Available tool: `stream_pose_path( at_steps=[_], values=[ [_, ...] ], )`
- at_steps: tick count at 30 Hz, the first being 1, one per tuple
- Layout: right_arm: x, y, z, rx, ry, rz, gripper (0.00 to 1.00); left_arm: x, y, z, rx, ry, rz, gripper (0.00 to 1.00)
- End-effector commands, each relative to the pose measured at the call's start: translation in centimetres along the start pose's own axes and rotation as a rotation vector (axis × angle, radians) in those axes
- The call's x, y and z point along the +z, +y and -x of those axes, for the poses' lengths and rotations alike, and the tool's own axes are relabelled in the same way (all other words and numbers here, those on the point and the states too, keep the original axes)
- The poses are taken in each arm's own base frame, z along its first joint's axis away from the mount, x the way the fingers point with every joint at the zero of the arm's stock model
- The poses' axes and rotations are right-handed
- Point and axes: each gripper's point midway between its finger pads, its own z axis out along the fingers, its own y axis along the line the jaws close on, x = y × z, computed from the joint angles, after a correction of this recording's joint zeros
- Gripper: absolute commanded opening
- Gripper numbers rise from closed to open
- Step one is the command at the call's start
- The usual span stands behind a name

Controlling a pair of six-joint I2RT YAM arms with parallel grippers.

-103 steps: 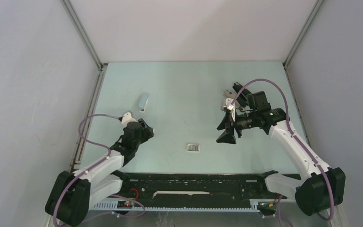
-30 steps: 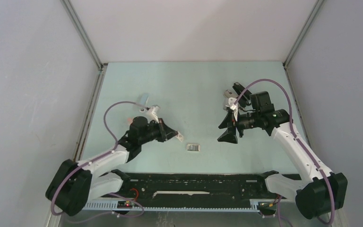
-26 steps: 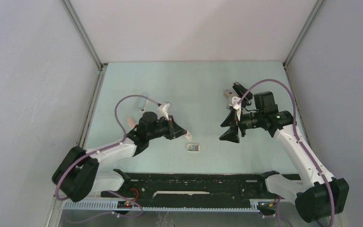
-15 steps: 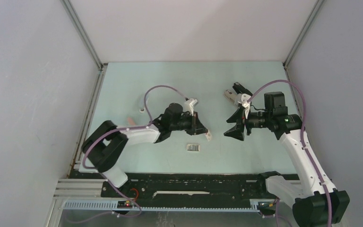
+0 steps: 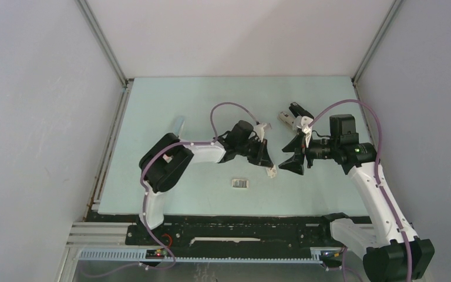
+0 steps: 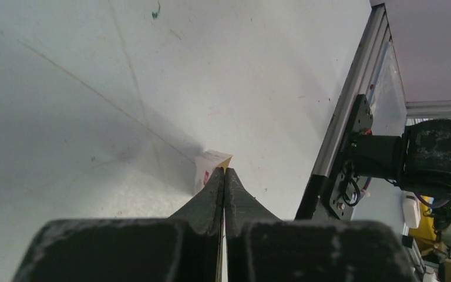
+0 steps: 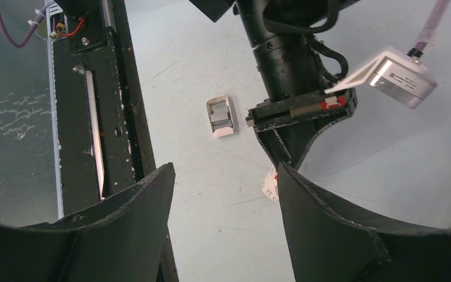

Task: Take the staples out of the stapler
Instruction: Close the staple box at the center of the board.

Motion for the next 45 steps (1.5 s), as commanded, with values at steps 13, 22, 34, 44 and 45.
stream_pose_path(
  at_steps=[13,22,34,44,45],
  values=[
    [-0.1,0.1,0.2,-0.022,-0.015,0.011,0.74,-4.7,1.6,6.6,0.080,-0.128,0.289,0.44],
    [0.0,1.7,-5.2,-0.417,0.163,0.182,0.85,-16.7,-0.8,7.6,0.240,-0.453,0.466,0.61],
    [5.0,-2.5,-12.6,-0.975,0.459,0.570,0.95,-26.2,3.1,0.0,0.272,-0.754,0.643,1.00],
    [9.6,-5.8,-13.5,-1.034,0.551,0.648,0.92,-24.0,4.9,-4.4,0.202,-0.718,0.553,1.00],
    [9.8,-6.0,-13.8,-1.029,0.565,0.652,0.91,-24.0,5.0,-4.5,0.199,-0.721,0.553,1.00]
  ],
)
